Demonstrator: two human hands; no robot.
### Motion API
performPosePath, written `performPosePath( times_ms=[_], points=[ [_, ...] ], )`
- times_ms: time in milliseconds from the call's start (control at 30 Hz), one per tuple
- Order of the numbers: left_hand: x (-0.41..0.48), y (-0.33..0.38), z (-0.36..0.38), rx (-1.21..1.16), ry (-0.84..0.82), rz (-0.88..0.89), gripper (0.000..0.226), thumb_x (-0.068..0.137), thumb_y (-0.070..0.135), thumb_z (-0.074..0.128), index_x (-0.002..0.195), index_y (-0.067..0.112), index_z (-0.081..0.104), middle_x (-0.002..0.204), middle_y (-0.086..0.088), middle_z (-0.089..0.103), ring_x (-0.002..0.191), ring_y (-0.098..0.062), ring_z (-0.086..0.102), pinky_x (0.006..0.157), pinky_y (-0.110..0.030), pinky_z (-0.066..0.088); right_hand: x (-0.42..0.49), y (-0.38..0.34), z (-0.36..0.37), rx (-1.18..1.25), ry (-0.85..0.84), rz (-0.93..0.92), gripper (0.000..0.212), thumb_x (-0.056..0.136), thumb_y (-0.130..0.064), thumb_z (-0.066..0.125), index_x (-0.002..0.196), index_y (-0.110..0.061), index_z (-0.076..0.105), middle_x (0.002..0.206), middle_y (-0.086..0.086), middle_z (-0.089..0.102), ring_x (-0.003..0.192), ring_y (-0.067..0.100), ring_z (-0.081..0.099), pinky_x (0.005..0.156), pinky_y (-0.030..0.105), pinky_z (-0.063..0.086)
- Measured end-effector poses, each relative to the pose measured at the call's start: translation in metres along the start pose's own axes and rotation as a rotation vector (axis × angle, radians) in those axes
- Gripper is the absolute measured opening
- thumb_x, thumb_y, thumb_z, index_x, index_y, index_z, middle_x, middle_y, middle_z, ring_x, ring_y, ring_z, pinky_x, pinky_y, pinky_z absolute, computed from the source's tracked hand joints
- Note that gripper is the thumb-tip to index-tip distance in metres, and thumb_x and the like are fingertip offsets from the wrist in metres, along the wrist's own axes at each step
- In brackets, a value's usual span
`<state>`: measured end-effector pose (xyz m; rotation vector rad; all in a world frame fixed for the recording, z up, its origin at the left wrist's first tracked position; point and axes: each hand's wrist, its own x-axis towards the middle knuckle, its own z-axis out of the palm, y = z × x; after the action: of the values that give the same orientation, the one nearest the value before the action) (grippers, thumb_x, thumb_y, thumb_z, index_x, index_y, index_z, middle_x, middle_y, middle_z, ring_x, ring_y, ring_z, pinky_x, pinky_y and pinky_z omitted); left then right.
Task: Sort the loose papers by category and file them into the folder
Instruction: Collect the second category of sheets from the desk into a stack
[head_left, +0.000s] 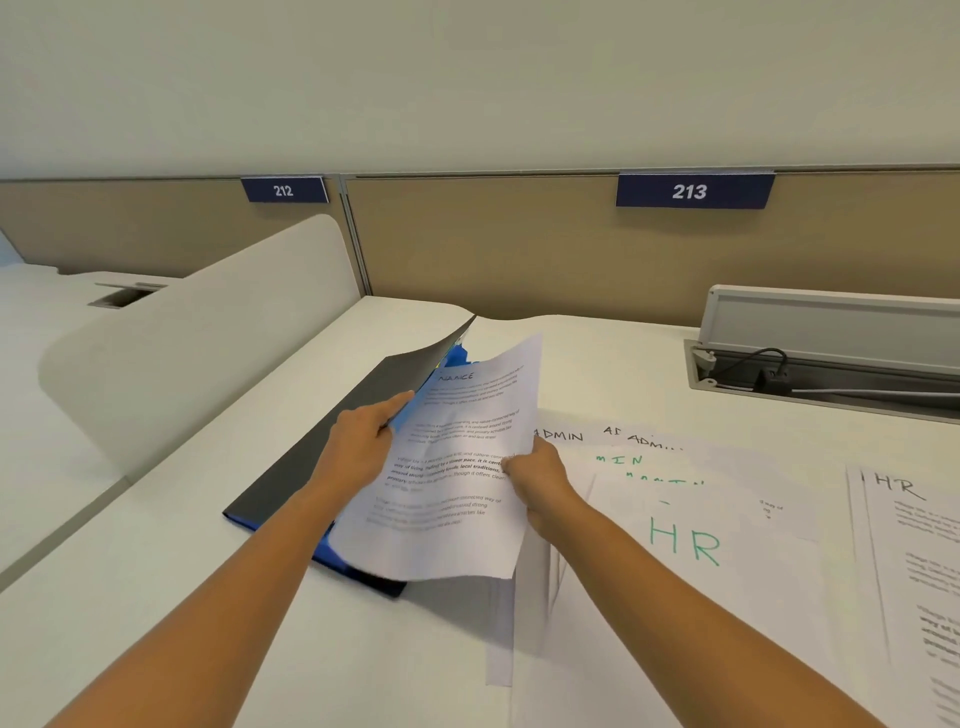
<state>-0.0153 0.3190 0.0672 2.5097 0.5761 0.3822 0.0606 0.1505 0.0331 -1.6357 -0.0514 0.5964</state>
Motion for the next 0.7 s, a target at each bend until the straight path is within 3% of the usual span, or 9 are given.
performPosePath(
  times_ms=[133, 267, 367, 533, 700],
  points=[
    [0.003, -0.008, -0.001, -0.008, 0.008, -0.001, 0.050, 0.094, 0.000, 0.040, 0.137, 0.024, 0.043, 0.089, -0.013, 0.064, 0.055, -0.014, 0.041, 0.062, -0.023, 0.041, 0.003, -0.009, 0.006, 0.043, 0.054, 0.024, 0.021, 0.090, -0.003, 0.040, 0.102, -0.019, 0.048, 0.106, 0.006, 0.060, 0.099, 0.030, 0.059, 0.089, 0.043, 0.052],
    [0.004, -0.012, 0.000, -0.020, 0.003, 0.009, 0.050, 0.094, 0.001, 0.041, 0.138, 0.026, 0.042, 0.091, -0.002, 0.053, 0.068, -0.020, 0.052, 0.068, -0.027, 0.046, -0.003, -0.004, 0.027, 0.157, -0.028, 0.046, 0.026, 0.091, -0.004, 0.041, 0.111, -0.017, 0.051, 0.105, 0.003, 0.061, 0.099, 0.026, 0.060, 0.088, 0.040, 0.053],
    [0.003, -0.013, -0.001, -0.004, 0.004, 0.028, 0.049, 0.094, 0.001, 0.042, 0.138, 0.025, 0.042, 0.093, 0.003, 0.051, 0.071, -0.021, 0.053, 0.065, -0.020, 0.044, -0.007, -0.004, 0.037, 0.178, -0.128, 0.056, 0.025, 0.093, -0.004, 0.039, 0.107, -0.021, 0.051, 0.104, 0.002, 0.062, 0.102, 0.025, 0.061, 0.088, 0.039, 0.053],
    [0.002, -0.012, -0.002, 0.032, 0.000, 0.026, 0.049, 0.095, 0.003, 0.041, 0.139, 0.025, 0.041, 0.095, -0.005, 0.059, 0.059, -0.016, 0.046, 0.058, -0.019, 0.041, -0.012, -0.007, 0.028, 0.029, -0.167, 0.071, 0.018, 0.093, -0.010, 0.040, 0.107, -0.018, 0.050, 0.105, 0.006, 0.064, 0.085, 0.021, 0.064, 0.059, 0.029, 0.054],
    [-0.002, -0.008, -0.002, 0.027, 0.007, 0.037, 0.048, 0.095, 0.001, 0.040, 0.138, 0.022, 0.042, 0.083, -0.004, 0.060, 0.051, -0.011, 0.040, 0.058, -0.021, 0.041, -0.011, 0.001, 0.020, -0.032, -0.072, -0.024, 0.018, 0.089, -0.003, 0.045, 0.097, -0.013, 0.056, 0.103, 0.005, 0.065, 0.091, 0.026, 0.065, 0.077, 0.038, 0.058]
  ],
)
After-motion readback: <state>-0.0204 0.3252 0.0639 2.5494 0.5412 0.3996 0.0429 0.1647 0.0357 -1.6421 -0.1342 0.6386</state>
